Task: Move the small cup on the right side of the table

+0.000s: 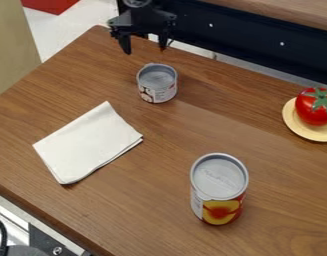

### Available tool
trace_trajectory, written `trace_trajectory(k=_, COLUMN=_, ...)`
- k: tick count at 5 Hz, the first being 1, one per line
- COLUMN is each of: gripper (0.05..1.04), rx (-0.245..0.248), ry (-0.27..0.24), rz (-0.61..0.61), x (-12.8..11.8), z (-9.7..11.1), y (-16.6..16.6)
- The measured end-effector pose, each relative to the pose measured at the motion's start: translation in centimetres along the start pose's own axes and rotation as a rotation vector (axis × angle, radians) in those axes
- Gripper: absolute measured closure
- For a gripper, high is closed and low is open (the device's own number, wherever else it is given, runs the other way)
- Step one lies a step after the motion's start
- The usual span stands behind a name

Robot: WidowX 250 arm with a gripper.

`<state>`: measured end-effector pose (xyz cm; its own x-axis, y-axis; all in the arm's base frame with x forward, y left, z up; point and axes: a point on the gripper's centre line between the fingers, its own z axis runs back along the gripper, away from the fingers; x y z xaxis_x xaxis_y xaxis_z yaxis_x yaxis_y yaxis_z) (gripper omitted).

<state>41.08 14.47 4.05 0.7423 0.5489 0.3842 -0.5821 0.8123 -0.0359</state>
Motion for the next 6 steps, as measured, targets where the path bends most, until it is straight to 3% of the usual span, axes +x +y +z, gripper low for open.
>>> trace_trajectory(k=2, gripper=0.086, rx=0.065, ry=0.0, rz=0.006, x=-0.3, z=-1.0, y=0.8)
trace_trajectory(k=3, gripper=0.086, rx=0.051, ry=-0.011, rz=0.125, x=-0.6, z=-1.5, y=0.5)
trace_trajectory(k=4, gripper=0.086, rx=0.089, ry=-0.069, rz=0.224, x=-0.3, z=-1.4, y=0.3)
trace_trajectory(k=5, gripper=0.086, rx=0.159, ry=-0.101, rz=0.279, x=-1.5, z=-1.6, y=0.0)
trace_trajectory(k=6, gripper=0.086, rx=0.173, ry=-0.042, rz=0.281, x=-2.9, z=-1.5, y=-0.9)
